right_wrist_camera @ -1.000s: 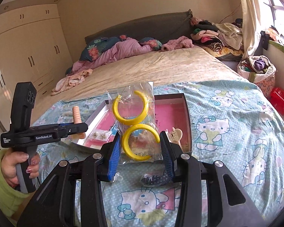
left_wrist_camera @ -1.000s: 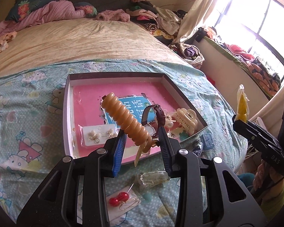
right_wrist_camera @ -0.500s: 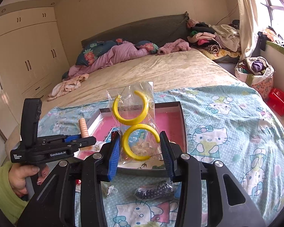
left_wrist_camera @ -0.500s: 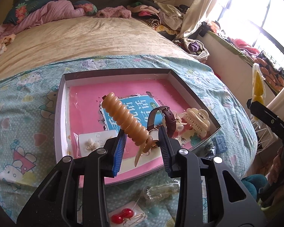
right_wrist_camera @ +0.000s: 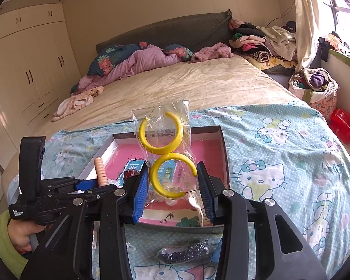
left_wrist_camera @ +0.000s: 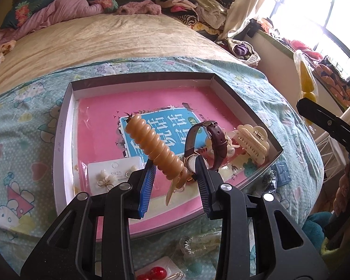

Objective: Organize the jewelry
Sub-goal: 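Carry the spiral with left tool over the box while right tool carries the bangles, then open left tool to drop the spiral in the box while right tool releases the bangles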

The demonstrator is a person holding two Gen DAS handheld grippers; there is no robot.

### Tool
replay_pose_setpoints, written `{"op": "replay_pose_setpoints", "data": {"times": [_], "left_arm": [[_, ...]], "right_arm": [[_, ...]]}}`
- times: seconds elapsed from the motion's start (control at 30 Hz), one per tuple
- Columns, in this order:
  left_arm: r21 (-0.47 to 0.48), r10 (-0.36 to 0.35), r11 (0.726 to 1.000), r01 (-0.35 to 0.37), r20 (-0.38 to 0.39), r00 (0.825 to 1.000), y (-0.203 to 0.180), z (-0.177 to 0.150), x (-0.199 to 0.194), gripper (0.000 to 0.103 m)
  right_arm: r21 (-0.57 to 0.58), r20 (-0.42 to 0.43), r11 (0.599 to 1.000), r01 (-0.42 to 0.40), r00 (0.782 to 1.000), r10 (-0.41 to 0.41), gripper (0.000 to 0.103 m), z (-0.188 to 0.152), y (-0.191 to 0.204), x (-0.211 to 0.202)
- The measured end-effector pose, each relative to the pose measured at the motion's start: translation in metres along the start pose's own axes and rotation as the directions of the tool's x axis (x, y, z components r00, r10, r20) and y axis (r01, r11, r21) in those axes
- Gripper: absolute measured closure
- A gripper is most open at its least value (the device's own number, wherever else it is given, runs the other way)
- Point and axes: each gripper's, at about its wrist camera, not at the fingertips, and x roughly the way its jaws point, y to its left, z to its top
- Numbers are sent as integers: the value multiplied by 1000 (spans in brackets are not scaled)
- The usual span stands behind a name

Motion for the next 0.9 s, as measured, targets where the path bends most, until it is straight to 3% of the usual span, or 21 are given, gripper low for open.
{"op": "replay_pose_setpoints", "data": {"times": [0.9], "left_arm": [[0,1,1000,-1,-41,999,4,-5,20,76]], "right_arm": [[-62,-162,998,30,986,-40,64,-29,8,76]]}}
